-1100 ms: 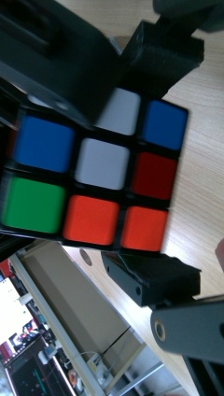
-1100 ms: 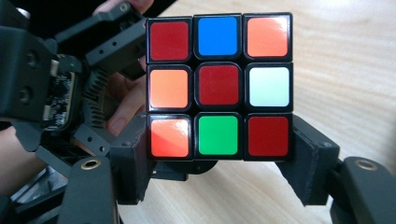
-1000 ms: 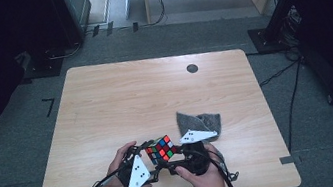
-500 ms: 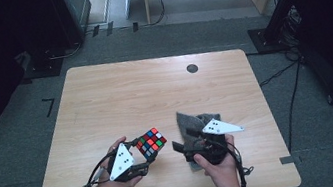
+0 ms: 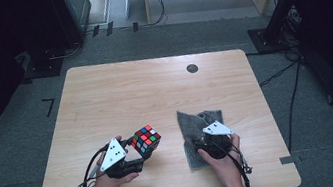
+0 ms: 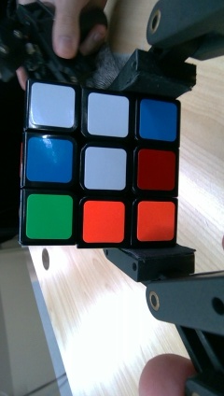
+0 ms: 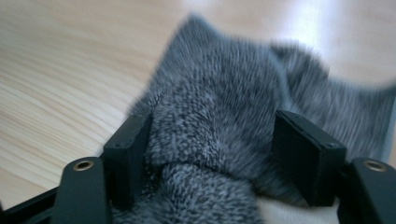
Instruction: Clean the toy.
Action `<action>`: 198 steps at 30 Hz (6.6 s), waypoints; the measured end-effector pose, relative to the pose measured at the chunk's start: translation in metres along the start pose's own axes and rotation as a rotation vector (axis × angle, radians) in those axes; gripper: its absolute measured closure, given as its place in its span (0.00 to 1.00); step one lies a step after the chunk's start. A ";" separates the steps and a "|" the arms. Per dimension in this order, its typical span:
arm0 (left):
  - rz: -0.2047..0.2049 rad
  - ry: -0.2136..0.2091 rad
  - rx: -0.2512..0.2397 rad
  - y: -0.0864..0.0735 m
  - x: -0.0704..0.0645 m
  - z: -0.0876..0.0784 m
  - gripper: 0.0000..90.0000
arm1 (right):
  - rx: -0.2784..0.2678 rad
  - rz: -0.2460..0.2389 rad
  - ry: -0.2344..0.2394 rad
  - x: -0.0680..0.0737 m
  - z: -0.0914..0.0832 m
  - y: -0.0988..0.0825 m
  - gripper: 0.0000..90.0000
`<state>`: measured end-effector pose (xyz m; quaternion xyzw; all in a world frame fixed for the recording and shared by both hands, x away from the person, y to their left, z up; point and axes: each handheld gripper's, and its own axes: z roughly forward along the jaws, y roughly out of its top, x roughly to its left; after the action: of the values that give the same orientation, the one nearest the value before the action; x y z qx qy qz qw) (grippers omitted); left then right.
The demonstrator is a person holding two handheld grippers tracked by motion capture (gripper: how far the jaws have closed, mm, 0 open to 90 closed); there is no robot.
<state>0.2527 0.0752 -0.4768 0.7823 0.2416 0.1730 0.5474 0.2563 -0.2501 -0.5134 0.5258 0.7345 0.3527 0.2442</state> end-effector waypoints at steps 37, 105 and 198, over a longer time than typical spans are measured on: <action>0.114 -0.123 0.002 0.004 -0.037 0.011 0.38 | -0.306 0.083 0.543 0.057 -0.076 0.038 0.83; -0.086 -0.222 -0.140 0.013 -0.009 -0.008 0.38 | -0.306 0.161 0.612 0.042 -0.070 0.034 0.82; -0.230 -0.138 -0.233 0.020 0.003 -0.016 0.38 | -0.248 0.135 0.586 0.083 -0.045 0.018 0.78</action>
<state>0.2498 0.0838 -0.4528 0.6909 0.2696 0.0821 0.6658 0.2070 -0.1797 -0.4696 0.4156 0.6885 0.5912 0.0605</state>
